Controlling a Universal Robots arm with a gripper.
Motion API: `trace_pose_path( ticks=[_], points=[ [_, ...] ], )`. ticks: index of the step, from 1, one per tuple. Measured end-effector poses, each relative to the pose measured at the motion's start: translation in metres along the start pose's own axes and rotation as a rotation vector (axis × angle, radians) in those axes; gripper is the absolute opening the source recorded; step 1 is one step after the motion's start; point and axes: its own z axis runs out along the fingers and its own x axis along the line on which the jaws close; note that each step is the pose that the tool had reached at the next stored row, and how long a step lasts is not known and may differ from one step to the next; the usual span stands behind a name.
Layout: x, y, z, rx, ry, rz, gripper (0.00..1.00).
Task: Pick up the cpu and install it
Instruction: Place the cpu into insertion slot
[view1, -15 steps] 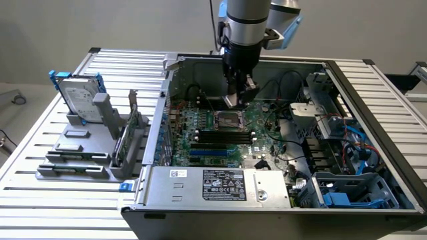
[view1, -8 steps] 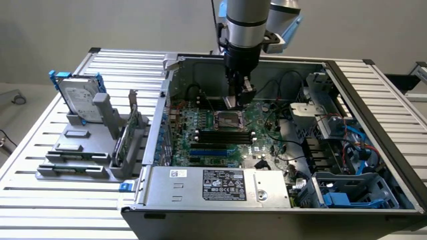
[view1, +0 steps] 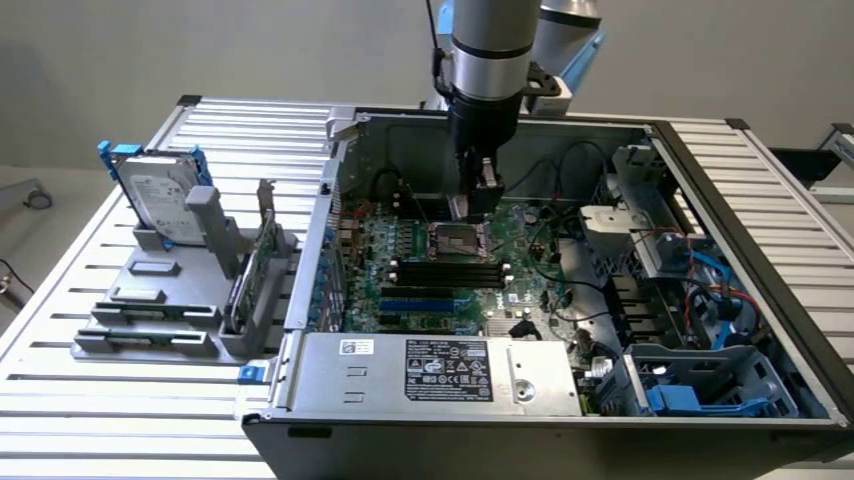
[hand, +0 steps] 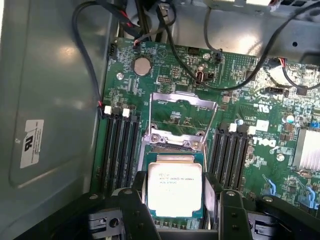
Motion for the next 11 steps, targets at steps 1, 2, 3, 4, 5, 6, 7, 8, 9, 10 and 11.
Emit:
trace_pose_path(
  ticks=[1,2,3,4,5,6,7,8,9,10,11],
  points=[
    [0.0,0.0,0.0007,-0.0002,-0.0007,0.017,0.55],
    [0.0,-0.0001,0.0013,-0.0004,-0.0014,0.033,0.55],
    [0.0,-0.0001,0.002,-0.0005,-0.0021,0.049,0.55],
    [0.0,-0.0001,0.0027,-0.001,-0.0029,0.065,0.55],
    [0.0,-0.0002,0.0038,-0.0018,-0.0036,0.08,0.55],
    [0.0,-0.0003,0.0052,-0.0024,-0.0043,0.093,0.55],
    [0.0,-0.0005,0.007,-0.0031,-0.0054,0.106,0.55],
    [0.0,-0.0008,0.0086,-0.0036,-0.0063,0.116,0.55],
    [0.001,-0.0013,0.01,-0.004,-0.007,0.124,0.55],
    [0.001,-0.002,0.0114,-0.0044,-0.0076,0.132,0.55],
    [0.002,-0.0032,0.0126,-0.0047,-0.0078,0.138,0.55]
  ],
)
